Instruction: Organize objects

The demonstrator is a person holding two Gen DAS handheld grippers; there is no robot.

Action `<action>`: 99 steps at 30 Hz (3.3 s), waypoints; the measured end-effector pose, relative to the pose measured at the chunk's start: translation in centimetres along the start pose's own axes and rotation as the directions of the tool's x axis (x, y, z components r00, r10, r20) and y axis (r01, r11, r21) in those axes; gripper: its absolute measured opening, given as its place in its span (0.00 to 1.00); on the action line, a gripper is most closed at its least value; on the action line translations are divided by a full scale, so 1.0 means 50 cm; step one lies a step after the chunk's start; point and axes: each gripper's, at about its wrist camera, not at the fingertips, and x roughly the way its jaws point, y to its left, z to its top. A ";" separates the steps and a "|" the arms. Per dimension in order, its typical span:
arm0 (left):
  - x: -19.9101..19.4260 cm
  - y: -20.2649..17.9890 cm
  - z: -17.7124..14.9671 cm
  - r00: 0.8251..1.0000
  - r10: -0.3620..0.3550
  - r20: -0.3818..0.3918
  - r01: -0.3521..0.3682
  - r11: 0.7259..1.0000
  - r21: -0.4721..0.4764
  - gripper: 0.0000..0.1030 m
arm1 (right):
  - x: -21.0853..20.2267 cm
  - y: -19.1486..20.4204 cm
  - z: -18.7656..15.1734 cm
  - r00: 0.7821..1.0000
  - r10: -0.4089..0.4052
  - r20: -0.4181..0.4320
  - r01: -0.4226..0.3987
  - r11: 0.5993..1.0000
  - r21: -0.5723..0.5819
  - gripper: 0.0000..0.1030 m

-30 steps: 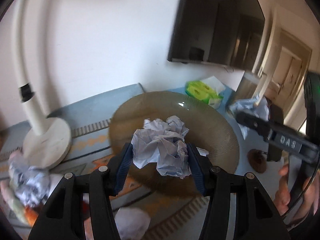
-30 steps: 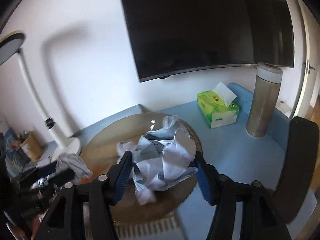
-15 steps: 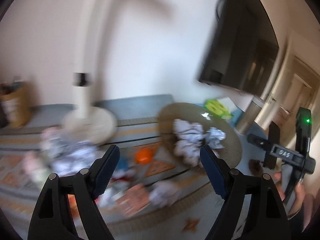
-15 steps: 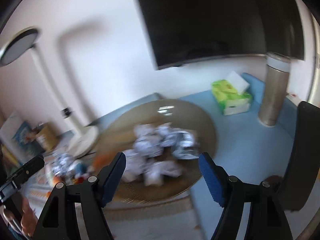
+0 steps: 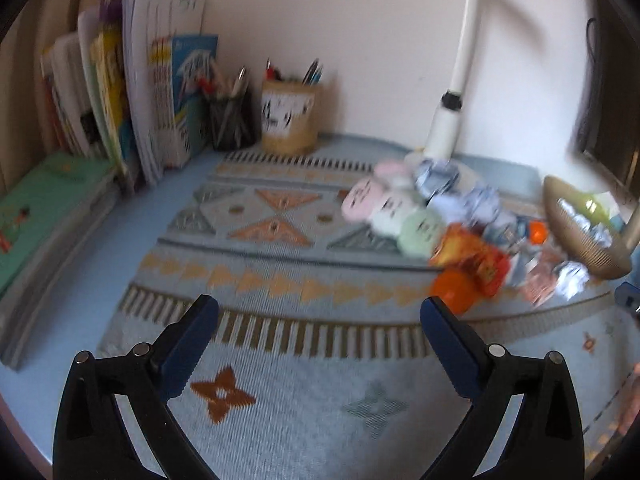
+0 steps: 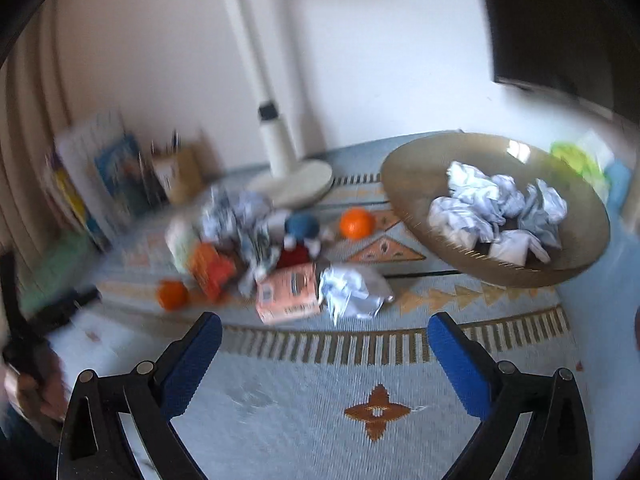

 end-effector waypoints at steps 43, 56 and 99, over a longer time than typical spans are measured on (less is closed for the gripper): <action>0.121 -0.203 0.017 0.963 -0.220 -0.154 0.247 0.950 0.189 0.35 | 0.141 -0.065 0.039 0.993 0.066 -0.102 -0.042 0.973 0.226 0.52; 0.039 -0.113 -0.017 0.997 -0.082 0.005 0.081 0.992 0.094 0.35 | 0.052 0.028 -0.062 0.982 0.058 -0.177 -0.060 0.998 -0.005 0.53; 0.049 -0.513 0.159 0.890 -0.447 -0.087 0.455 0.862 0.224 0.35 | -0.142 -0.275 0.111 0.973 -0.177 0.152 0.128 0.949 0.287 0.49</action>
